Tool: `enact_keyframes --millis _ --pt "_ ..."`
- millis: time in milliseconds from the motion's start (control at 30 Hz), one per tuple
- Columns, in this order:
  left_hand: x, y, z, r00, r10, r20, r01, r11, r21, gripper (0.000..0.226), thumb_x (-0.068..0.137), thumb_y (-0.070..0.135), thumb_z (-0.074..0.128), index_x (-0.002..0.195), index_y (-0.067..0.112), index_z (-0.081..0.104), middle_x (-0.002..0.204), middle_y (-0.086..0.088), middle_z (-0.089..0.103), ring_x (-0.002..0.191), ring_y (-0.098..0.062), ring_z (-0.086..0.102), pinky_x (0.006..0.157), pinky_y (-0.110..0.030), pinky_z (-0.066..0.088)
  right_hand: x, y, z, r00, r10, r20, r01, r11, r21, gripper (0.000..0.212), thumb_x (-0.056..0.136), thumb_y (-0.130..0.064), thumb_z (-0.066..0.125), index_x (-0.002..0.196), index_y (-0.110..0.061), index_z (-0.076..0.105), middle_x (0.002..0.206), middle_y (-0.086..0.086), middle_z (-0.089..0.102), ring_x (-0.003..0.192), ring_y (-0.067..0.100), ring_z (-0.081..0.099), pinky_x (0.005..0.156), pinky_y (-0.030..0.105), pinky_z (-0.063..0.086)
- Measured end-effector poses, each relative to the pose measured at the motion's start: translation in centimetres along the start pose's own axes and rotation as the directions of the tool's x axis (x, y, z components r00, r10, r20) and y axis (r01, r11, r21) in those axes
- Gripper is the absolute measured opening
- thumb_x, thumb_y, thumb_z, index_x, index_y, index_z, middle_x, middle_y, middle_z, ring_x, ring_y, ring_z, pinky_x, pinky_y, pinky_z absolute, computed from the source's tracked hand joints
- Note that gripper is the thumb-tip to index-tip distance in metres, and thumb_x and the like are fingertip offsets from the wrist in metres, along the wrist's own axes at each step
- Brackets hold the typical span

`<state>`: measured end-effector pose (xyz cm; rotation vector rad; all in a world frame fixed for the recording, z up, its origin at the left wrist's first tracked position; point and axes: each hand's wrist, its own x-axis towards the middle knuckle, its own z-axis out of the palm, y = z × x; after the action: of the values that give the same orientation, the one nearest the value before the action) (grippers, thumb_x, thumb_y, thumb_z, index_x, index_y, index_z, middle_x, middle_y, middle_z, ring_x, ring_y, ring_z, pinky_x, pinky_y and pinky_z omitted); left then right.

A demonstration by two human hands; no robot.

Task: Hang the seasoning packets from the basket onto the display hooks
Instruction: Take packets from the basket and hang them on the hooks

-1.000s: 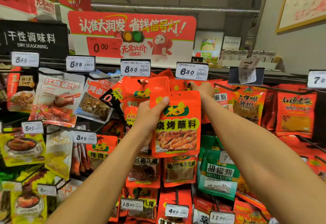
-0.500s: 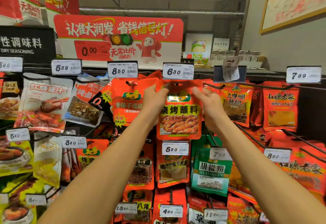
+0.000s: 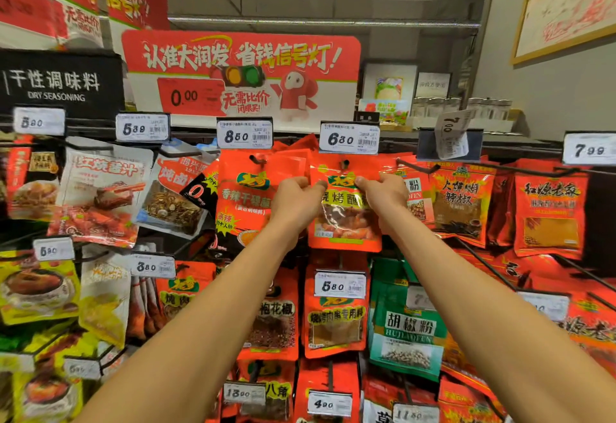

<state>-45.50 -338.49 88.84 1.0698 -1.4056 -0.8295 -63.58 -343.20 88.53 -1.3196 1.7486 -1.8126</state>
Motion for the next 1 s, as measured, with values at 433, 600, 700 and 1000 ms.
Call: enact_keyframes --millis 433,600,700,1000 --pt "-0.8 -1.2 -0.7 0.984 -0.099 0.147 0.119 0.983 -0.137 0.011 0.095 0.014 0.059 0.101 0.015 0.068 0.082 -0.005 0.071 0.052 -0.008 0.061 0.039 -0.018 0.037 3.6 1.1 0.4 0.996 0.084 0.025 -0.076 0.971 -0.226 0.050 0.090 -0.048 0.070 0.111 -0.002 0.070 0.115 0.016 0.071 0.111 0.036 0.064 0.094 0.039 0.051" --pt "-2.1 -0.8 -0.9 0.973 -0.114 0.203 0.152 0.971 -0.187 0.013 0.099 0.013 0.055 0.101 0.010 0.068 0.078 -0.003 0.076 0.062 -0.014 0.070 0.057 -0.025 0.055 -0.9 1.8 -4.3 0.999 0.038 0.028 -0.034 0.992 -0.123 0.025 0.097 -0.035 0.061 0.104 -0.013 0.071 0.111 0.011 0.074 0.103 0.030 0.069 0.091 0.042 0.055" --pt "-3.4 -0.6 -1.0 0.967 -0.116 0.225 0.165 0.964 -0.211 0.015 0.099 0.014 0.057 0.102 0.009 0.070 0.080 -0.004 0.075 0.064 -0.015 0.069 0.064 -0.027 0.056 -4.5 1.7 -8.2 0.989 0.098 0.111 -0.112 0.986 0.126 0.012 0.098 -0.014 0.060 0.088 -0.013 0.068 0.081 0.013 0.075 0.064 0.024 0.072 0.059 0.035 0.061" --pt "-13.2 -4.8 0.9 0.936 -0.173 0.306 0.268 0.915 -0.301 0.020 0.101 0.018 0.055 0.091 0.014 0.072 0.077 -0.006 0.075 0.059 -0.013 0.067 0.057 -0.021 0.054 -16.9 7.3 -18.2 0.901 0.184 0.393 -0.309 0.908 0.284 0.024 0.100 -0.006 0.052 0.080 -0.006 0.064 0.061 0.011 0.066 0.045 0.020 0.062 0.039 0.021 0.046"
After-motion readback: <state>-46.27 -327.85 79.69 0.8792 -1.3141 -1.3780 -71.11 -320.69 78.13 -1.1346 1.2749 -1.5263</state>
